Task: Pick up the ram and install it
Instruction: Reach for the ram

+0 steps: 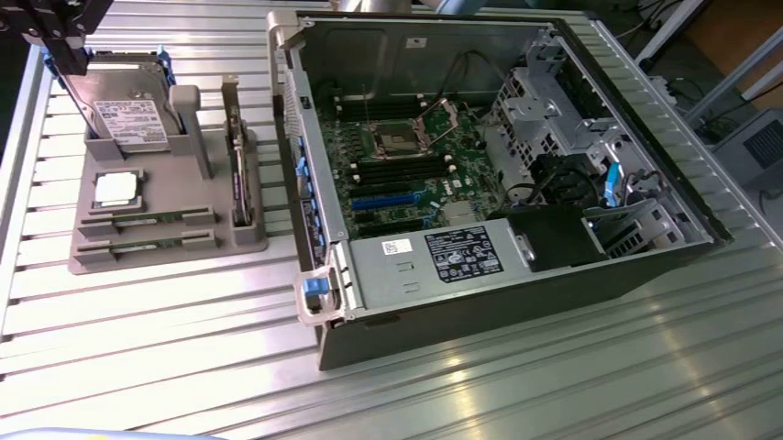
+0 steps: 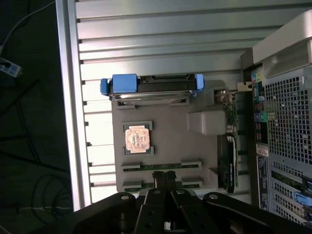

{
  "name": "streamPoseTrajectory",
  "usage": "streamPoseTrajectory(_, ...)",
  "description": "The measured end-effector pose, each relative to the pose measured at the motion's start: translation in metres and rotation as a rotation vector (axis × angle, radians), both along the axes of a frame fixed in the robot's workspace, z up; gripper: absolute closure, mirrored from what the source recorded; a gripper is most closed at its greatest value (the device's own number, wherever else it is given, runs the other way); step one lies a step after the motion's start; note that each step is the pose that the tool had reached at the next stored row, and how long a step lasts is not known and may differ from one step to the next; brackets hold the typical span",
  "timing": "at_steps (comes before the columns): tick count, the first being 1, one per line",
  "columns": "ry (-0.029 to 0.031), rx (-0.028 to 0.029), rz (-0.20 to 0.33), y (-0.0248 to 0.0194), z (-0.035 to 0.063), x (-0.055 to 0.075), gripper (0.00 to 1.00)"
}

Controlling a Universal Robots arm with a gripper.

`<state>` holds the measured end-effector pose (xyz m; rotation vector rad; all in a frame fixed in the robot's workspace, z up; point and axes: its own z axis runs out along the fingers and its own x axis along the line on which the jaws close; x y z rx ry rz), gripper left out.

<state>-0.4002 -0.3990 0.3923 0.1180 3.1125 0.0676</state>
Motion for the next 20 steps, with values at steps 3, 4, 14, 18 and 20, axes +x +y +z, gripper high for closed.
streamPoseTrajectory(3, 0.0, 0.0, 0.0, 0.0, 0.0, -0.004, 0.9)
streamPoseTrajectory(4, 0.0, -0.0001, 0.0, 0.0, 0.0, -0.006, 0.9)
streamPoseTrajectory(14, 0.0, 0.0, 0.0, -0.0001, -0.0001, -0.02, 0.9)
streamPoseTrajectory(18, 0.0, 0.0, 0.0, -0.0002, -0.0002, -0.026, 0.9)
streamPoseTrajectory(20, 0.0, 0.0, 0.0, -0.0002, -0.0002, -0.029, 0.9)
